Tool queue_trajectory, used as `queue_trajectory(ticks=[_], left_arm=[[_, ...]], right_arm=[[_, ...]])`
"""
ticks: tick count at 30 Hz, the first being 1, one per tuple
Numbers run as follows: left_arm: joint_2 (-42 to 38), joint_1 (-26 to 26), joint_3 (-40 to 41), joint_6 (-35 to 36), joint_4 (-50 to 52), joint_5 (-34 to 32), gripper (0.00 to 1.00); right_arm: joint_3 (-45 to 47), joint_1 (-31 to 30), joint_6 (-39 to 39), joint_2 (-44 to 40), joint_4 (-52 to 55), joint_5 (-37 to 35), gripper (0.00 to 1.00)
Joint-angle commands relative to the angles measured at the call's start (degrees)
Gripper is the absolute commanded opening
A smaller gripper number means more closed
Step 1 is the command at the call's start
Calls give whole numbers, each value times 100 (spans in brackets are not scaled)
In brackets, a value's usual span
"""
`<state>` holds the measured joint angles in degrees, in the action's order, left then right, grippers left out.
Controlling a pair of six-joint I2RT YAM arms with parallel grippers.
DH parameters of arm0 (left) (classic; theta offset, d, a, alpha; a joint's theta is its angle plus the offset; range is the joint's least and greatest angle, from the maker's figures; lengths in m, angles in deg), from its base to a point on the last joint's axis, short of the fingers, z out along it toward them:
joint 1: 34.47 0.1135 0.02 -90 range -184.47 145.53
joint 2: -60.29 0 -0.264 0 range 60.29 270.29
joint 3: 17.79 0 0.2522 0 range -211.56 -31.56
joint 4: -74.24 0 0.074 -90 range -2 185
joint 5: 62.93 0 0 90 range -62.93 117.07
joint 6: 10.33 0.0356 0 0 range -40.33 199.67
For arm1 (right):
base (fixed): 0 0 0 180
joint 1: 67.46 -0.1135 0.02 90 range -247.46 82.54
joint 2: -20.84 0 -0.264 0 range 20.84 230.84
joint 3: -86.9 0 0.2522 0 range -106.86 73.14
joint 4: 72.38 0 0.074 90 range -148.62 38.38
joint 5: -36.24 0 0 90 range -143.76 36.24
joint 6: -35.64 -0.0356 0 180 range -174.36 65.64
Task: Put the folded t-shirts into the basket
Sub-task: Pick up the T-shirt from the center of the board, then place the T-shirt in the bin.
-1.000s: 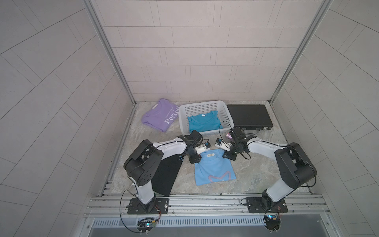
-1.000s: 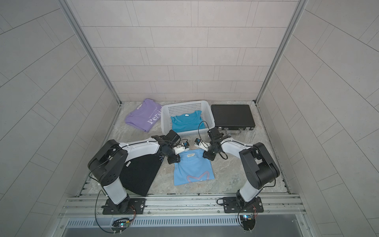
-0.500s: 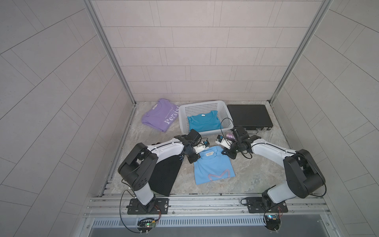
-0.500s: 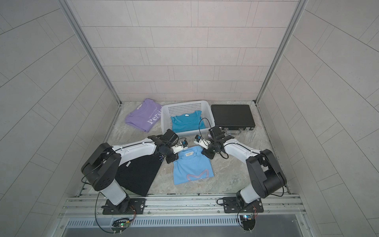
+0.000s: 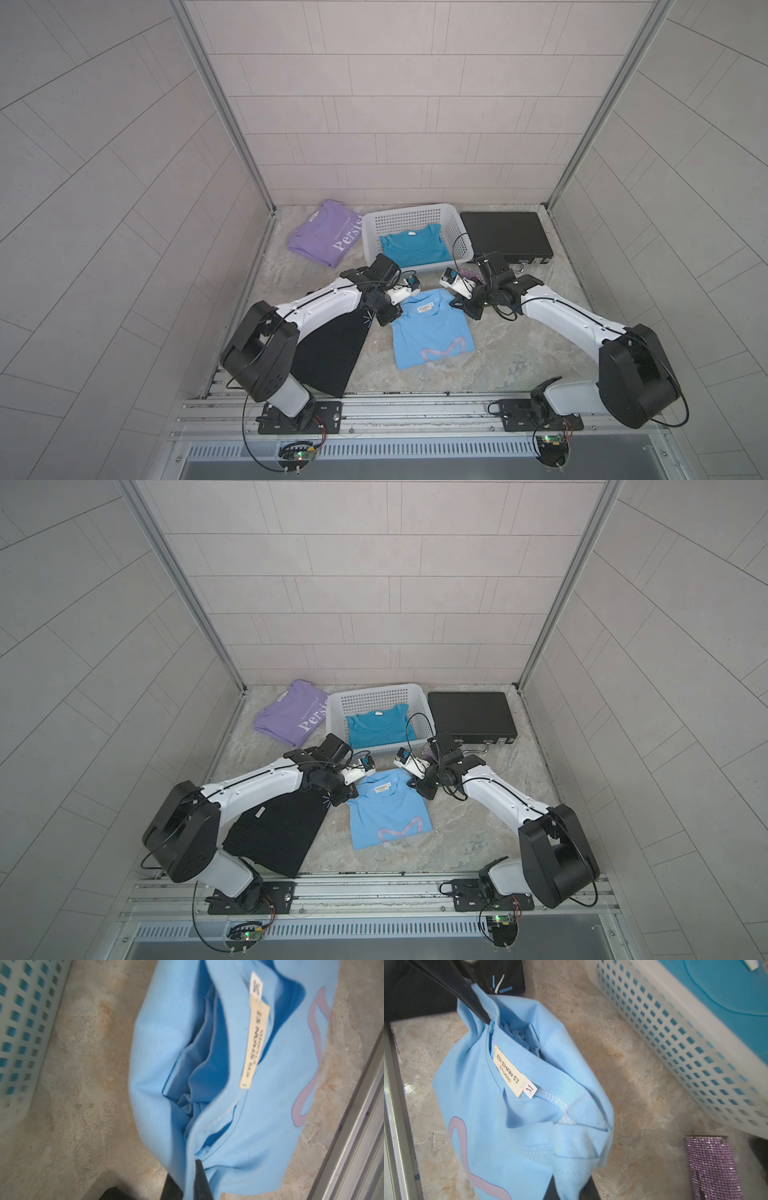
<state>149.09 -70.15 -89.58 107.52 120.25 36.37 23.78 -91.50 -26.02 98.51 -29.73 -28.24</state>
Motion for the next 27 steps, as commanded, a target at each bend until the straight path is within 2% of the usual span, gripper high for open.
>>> queue_trajectory(ticks=[1,15,27], left_arm=[[-219,52,-158,64,243,-69,0],[-464,64,-555,53,581,-248,0],[-714,156,-1072,44,805,-600,0]], right_arm=[[-218,2,-139,-182,142,42,0],[-442,-5,-186,-570,408,116,0],[-939,-7,-349,-704,416,-125,0]])
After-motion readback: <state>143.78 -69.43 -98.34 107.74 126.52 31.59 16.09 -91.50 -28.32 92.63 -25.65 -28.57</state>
